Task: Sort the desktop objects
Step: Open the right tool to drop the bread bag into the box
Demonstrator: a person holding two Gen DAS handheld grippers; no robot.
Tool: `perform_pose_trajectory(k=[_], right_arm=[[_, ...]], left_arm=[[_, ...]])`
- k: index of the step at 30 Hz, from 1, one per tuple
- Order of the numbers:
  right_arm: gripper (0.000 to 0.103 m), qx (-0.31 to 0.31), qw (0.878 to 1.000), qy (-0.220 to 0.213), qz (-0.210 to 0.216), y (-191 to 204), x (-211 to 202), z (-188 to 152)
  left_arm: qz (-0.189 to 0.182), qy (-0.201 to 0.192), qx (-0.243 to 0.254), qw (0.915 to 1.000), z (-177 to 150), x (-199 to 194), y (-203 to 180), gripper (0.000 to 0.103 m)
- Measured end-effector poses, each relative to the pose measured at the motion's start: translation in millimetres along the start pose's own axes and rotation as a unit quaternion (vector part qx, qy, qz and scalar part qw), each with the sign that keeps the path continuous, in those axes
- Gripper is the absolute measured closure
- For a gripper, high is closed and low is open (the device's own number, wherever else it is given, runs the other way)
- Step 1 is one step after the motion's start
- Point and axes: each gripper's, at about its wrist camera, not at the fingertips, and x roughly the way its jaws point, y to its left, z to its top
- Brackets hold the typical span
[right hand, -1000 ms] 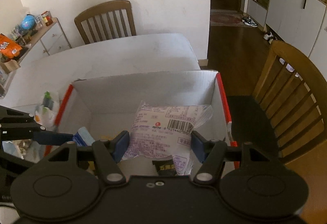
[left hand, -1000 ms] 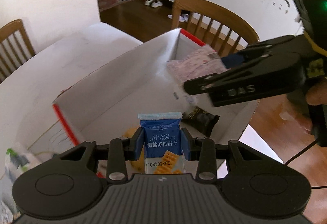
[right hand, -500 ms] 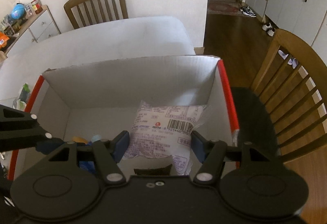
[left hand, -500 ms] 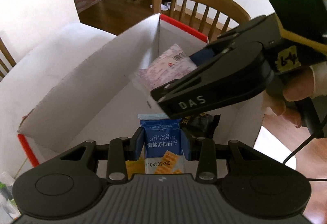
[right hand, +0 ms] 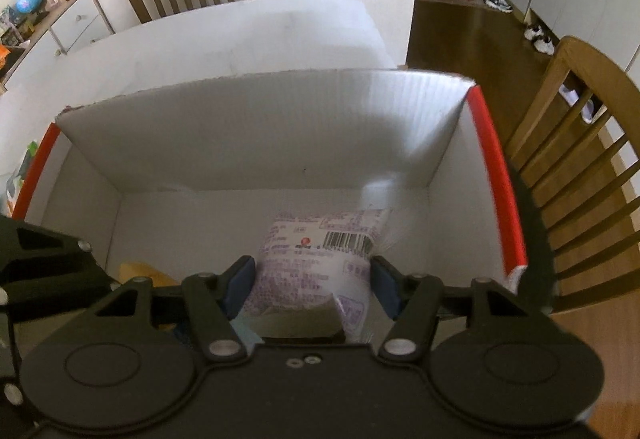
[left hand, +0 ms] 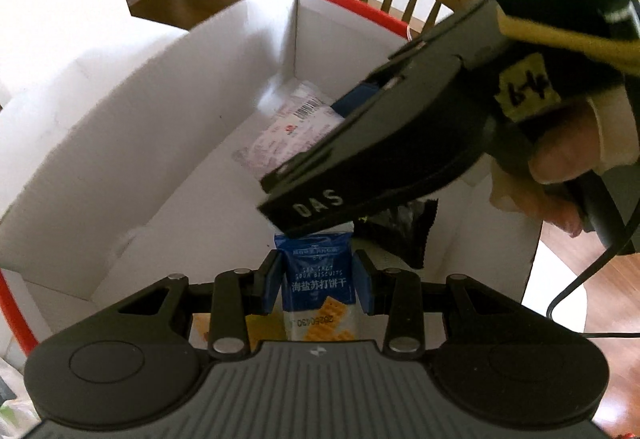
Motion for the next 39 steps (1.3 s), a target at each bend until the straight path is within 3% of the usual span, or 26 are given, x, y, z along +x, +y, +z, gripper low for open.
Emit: perform_pose_trajectory(k=[6,15,18,22,39], right_arm=[[0.040,-0.006,1.000,0.026,0.004,6.2,10.0,5.2],[0.034,-0.004,1.000,0.024,0.001,6.9,4.5,6.3],[0.025,-0.003,1.000,0.019,-0.004,3.9,1.5,8.3],[0.024,-0.004,1.000,0.012,-0.001,3.5,-6.5,7.8],[0.021,-0.019,0.999,-0.029,0.001,11.0,-59.9,2.2]], left_arm=[[-0.008,0.018,-0.001,0.9998,-2.5,6.8,2.0,0.067],[-0.019,0.028,-0.016,0.9993,-3.8,5.2,8.1,0.066],[-0.020,0.029,-0.017,0.9992,-3.8,1.6,7.8,0.057],[-0.018,0.023,-0.017,0.9994,-5.2,-6.5,5.8,0.046],[-0.007,-0.036,-0.053,0.9979,-9.0,-68.5,4.2,0.045]])
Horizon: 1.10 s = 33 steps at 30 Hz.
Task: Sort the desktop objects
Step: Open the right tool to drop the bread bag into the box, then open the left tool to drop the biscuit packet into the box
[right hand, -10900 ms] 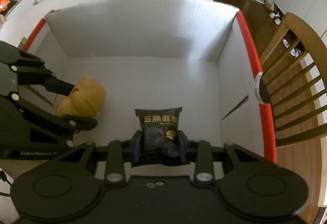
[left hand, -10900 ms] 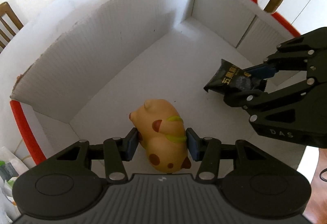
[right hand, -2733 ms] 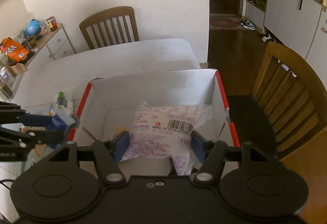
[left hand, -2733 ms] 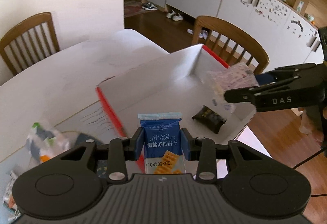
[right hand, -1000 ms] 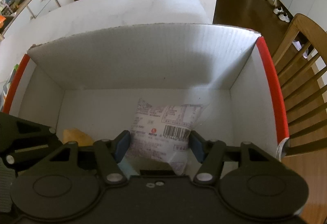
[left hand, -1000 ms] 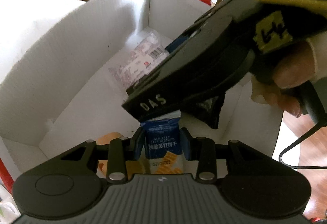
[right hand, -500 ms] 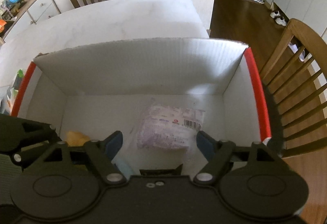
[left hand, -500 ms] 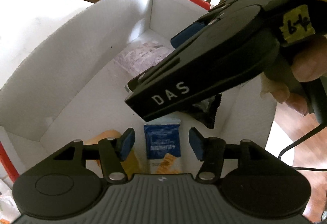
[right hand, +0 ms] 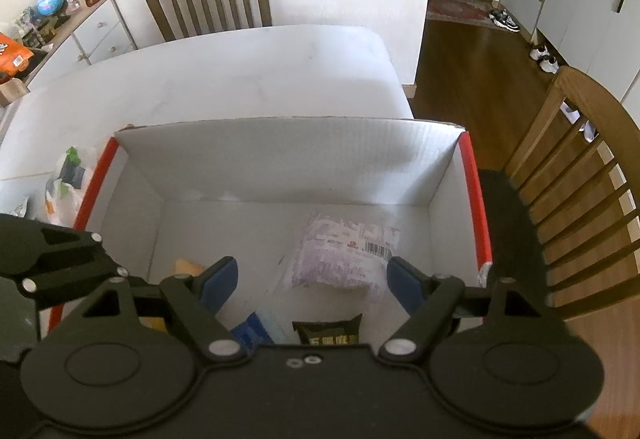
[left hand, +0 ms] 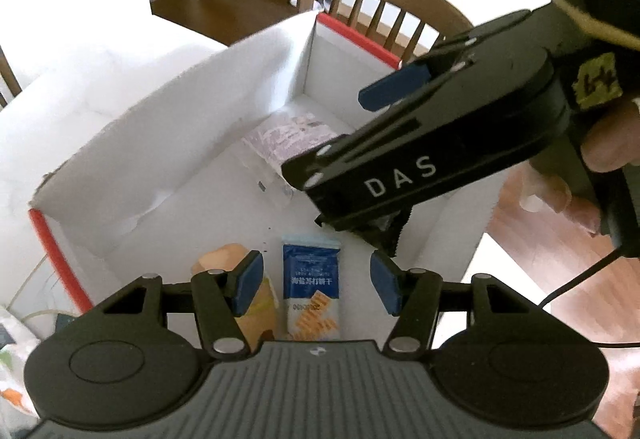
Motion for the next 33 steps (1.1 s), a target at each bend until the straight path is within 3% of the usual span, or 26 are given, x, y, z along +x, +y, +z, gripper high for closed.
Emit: perform_pose_trajectory(k=[13,27,33], right_arm=[[0.021,-0.005,0.999,-0.025,0.021,16.0,-41.2,-15.0],[0.019,-0.004,0.999,-0.036,0.032,65.7,-70.9,-34.5],[0.019,0.004,0.998,-0.042,0.037,92.3,-78.1,-45.1]], left_arm=[[0.007,-0.050,-0.030,0.9983,-22.1,-50.2,-5.0,0.045],[0.024,-0.083,-0.040,0.9954,-67.0,-110.8,7.2,0.045],[0.030,-0.094,-0.058,0.9935,-94.1,-134.7,26.5,0.037]])
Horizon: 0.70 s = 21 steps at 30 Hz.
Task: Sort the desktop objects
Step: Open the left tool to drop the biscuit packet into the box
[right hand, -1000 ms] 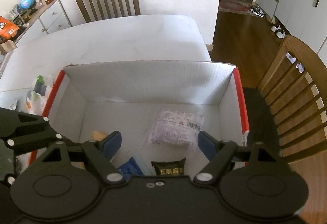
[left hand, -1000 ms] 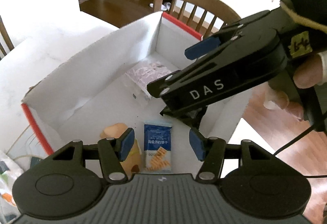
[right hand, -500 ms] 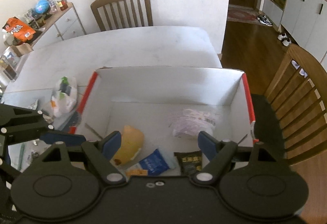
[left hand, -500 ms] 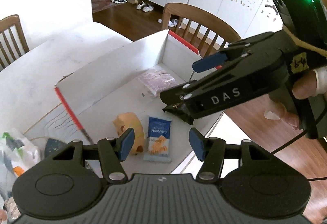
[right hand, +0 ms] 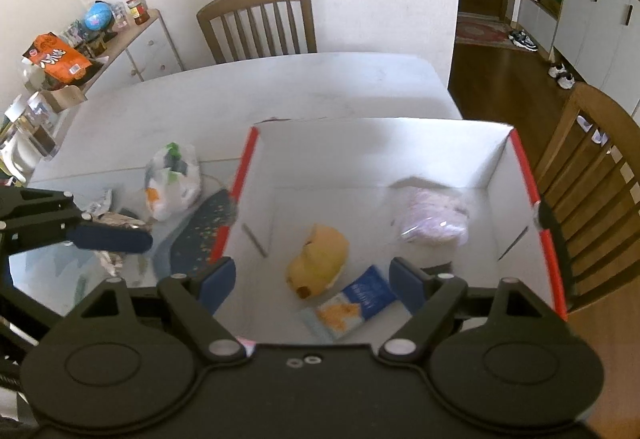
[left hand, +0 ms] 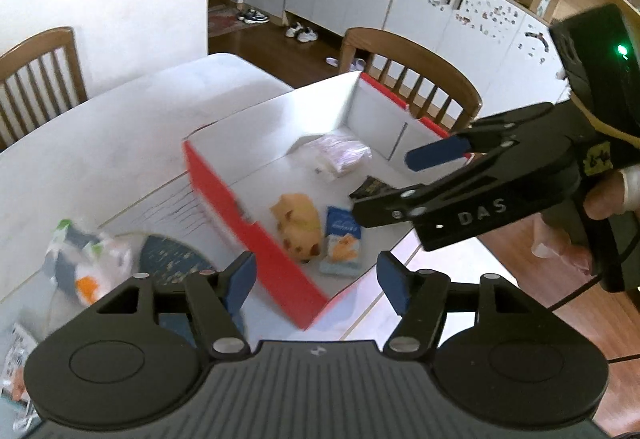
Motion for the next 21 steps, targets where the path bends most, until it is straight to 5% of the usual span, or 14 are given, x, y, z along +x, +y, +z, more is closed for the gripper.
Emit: perform_pose_trajectory(k=[13,21], right_arm=[[0.009,-0.011,0.999,-0.026,0.021,76.5,-0.1,-16.9],[0.005,-0.011,0.999,-0.028,0.026,119.1,5.6,-28.3]], left_arm=[[0.011,-0.005,-0.035,0.9993,-55.8,-43.5,55.1,0.019],[0.021,-0.005,-0.049,0.9986,-87.0,-62.8,86.3,0.018]])
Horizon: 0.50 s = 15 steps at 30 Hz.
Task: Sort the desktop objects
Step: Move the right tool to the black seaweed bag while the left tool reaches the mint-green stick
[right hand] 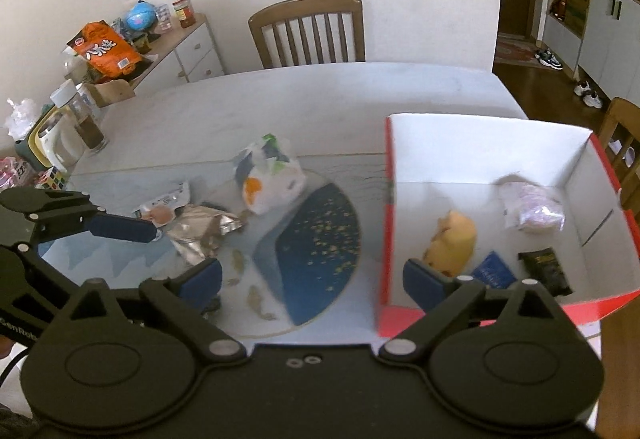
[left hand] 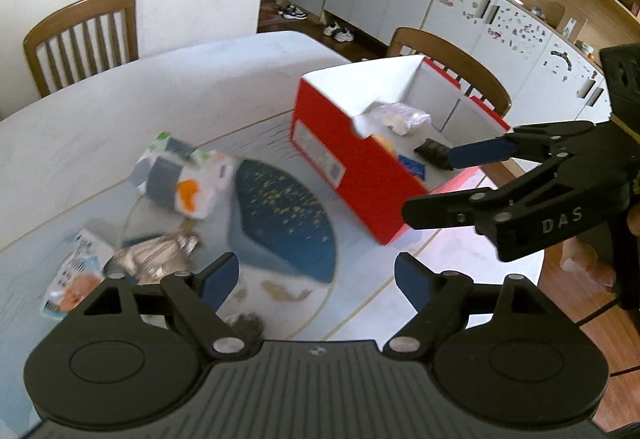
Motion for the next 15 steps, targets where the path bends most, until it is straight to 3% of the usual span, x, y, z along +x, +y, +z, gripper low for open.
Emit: perform_pose_trajectory(k=[9,15], right_arm=[[0.005,0.004,1.000,0.000,-0.012,33.2,10.0,-12.3],[0.005,0.000,1.000,0.007,-0.015,54.2,22.4,-18.9]], left_arm=[[0.014,0.003,-0.009,0.9998,-30.9,-11.8,41.6,0.002],[0.025,0.015,-0.028,0.9992,-57.4,-9.7,70.0,0.002]])
